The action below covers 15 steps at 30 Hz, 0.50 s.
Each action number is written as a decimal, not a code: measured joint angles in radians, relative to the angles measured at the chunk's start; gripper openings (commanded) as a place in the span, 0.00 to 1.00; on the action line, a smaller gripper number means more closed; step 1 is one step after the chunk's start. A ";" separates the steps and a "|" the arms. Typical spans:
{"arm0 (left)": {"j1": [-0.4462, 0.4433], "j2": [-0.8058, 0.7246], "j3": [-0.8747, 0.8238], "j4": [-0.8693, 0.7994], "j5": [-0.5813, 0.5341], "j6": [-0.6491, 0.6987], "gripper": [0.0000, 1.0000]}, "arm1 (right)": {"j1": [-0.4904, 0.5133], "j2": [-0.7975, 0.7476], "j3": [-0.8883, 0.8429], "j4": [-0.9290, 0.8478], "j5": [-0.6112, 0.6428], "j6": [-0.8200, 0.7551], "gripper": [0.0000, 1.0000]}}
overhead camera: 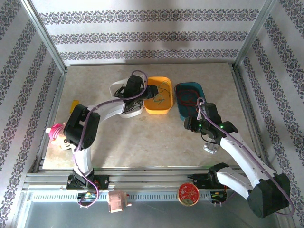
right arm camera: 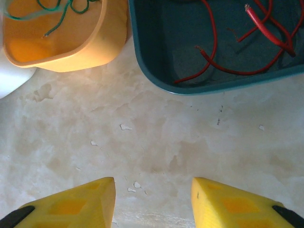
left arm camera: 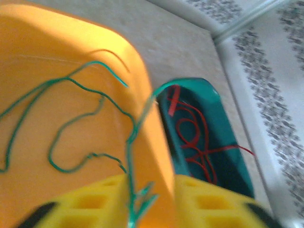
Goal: Untangle the cables
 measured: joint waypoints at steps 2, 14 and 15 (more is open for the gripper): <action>0.005 0.034 0.034 -0.026 -0.030 0.001 0.90 | 0.000 -0.004 0.000 -0.003 0.000 0.000 0.46; -0.013 -0.278 -0.154 -0.063 -0.212 0.109 0.99 | -0.033 -0.034 -0.015 -0.010 0.139 0.011 0.60; -0.020 -0.357 -0.211 -0.072 -0.265 0.128 0.99 | -0.037 -0.040 -0.019 -0.003 0.178 0.010 0.65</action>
